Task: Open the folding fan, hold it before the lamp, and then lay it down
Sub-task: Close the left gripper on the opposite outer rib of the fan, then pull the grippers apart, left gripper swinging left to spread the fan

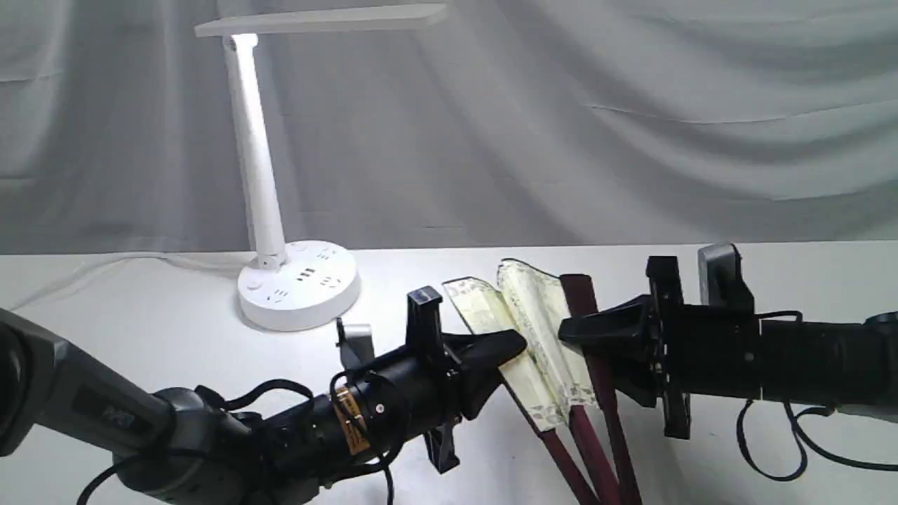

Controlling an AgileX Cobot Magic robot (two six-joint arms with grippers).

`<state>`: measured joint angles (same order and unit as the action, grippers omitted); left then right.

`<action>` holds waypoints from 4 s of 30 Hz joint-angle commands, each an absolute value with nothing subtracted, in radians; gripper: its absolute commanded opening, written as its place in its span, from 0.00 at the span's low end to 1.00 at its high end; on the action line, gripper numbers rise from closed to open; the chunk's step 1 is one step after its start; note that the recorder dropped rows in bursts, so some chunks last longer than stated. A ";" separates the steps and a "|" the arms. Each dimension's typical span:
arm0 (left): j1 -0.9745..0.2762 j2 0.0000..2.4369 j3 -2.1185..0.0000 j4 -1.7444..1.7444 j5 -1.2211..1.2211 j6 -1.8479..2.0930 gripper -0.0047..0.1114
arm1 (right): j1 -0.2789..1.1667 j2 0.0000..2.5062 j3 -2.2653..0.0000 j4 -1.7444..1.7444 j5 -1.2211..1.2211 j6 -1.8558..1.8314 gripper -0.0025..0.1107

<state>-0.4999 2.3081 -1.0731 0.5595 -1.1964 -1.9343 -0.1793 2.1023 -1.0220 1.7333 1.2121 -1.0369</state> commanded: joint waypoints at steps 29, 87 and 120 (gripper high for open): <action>-0.499 2.304 -1.076 0.527 -1.221 -1.956 0.04 | -0.190 2.100 -1.026 1.729 1.221 -1.057 0.02; -0.654 2.205 -1.076 -0.435 -1.221 -1.422 0.04 | -0.481 2.100 -1.026 1.744 1.221 -1.065 0.02; -0.749 2.201 -1.076 -0.969 -1.221 -1.378 0.04 | -0.573 2.100 -1.026 1.744 1.221 -0.891 0.02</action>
